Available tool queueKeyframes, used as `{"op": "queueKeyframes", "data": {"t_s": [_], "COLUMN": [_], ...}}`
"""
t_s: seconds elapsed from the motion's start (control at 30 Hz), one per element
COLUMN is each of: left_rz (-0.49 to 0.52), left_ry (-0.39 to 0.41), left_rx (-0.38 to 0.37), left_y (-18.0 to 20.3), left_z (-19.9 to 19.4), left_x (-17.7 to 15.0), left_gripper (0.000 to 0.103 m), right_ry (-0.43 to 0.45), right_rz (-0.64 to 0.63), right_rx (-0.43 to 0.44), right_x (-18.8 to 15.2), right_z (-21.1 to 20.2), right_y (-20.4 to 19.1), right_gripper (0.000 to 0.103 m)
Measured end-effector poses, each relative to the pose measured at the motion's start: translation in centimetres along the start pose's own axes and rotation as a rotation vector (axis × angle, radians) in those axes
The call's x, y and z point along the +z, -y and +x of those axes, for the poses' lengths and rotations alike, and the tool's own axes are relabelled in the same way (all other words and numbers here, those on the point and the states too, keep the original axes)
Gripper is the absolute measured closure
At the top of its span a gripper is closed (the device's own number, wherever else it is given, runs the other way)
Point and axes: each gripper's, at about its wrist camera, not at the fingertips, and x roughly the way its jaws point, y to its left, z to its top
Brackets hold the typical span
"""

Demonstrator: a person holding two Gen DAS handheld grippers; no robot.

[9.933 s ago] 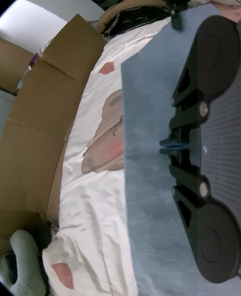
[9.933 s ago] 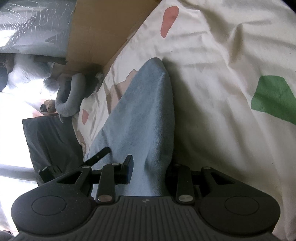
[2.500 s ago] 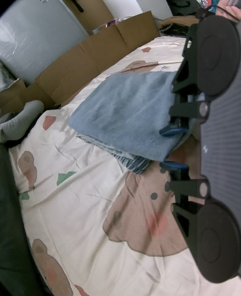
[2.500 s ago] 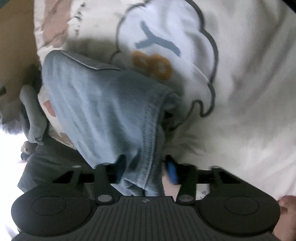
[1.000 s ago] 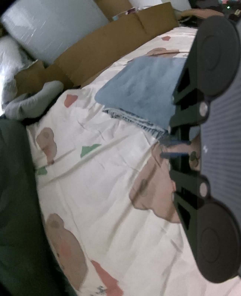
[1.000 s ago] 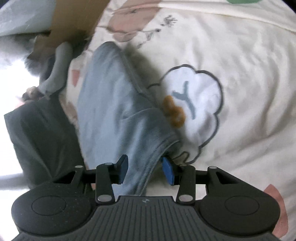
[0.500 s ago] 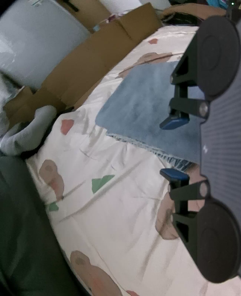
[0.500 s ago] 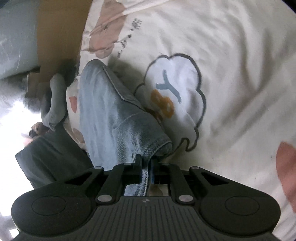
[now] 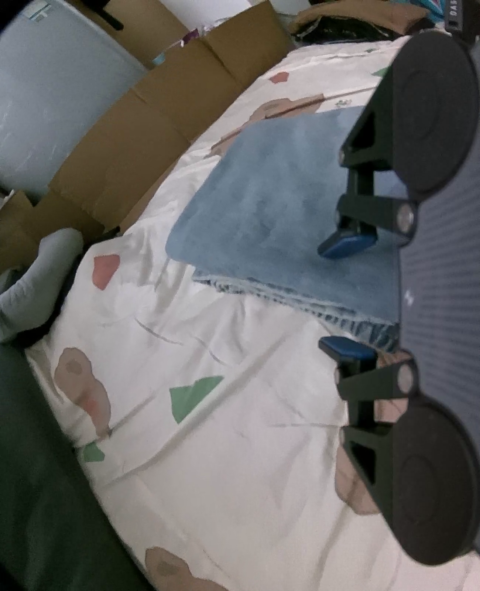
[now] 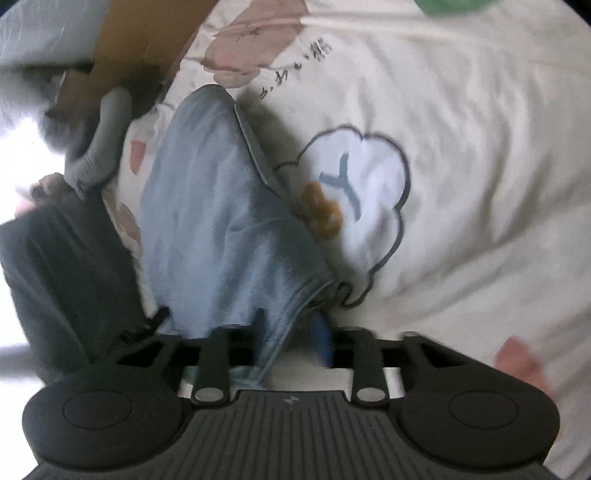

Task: Fold clothes
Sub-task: 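Lift the jeans edge with the right gripper while the left gripper opens, then pinch the jeans stack with the left gripper while the right gripper grips its folded edge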

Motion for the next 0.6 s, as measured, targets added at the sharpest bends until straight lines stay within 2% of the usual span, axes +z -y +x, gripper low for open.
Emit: {"op": "queueKeyframes", "data": {"t_s": [0.03, 0.07, 0.17, 0.2, 0.27, 0.6], "left_rz": [-0.002, -0.005, -0.017, -0.02, -0.022, -0.035], "left_ry": [-0.003, -0.005, -0.012, -0.015, -0.025, -0.058], "left_rx": [-0.009, -0.018, -0.047, -0.059, -0.077, -0.136], "left_y": [-0.1, -0.2, -0.6, -0.7, -0.9, -2.1], "left_z": [0.3, 0.5, 1.1, 1.3, 1.7, 2.7], "left_x": [0.0, 0.0, 0.0, 0.0, 0.1, 0.4], "left_gripper": [0.051, 0.05, 0.049, 0.049, 0.047, 0.044], "right_ry": [0.013, 0.027, 0.064, 0.066, 0.068, 0.051], "right_rz": [-0.011, -0.019, -0.044, -0.051, -0.074, -0.117], "right_rx": [-0.002, -0.004, 0.0, -0.004, -0.01, 0.064], "right_x": [0.3, 0.6, 1.9, 2.3, 2.9, 4.7], "right_z": [-0.3, -0.5, -0.8, -0.6, 0.0, 3.8], "right_y": [0.0, 0.1, 0.2, 0.2, 0.2, -0.9], "right_gripper": [0.062, 0.057, 0.055, 0.049, 0.045, 0.045]}}
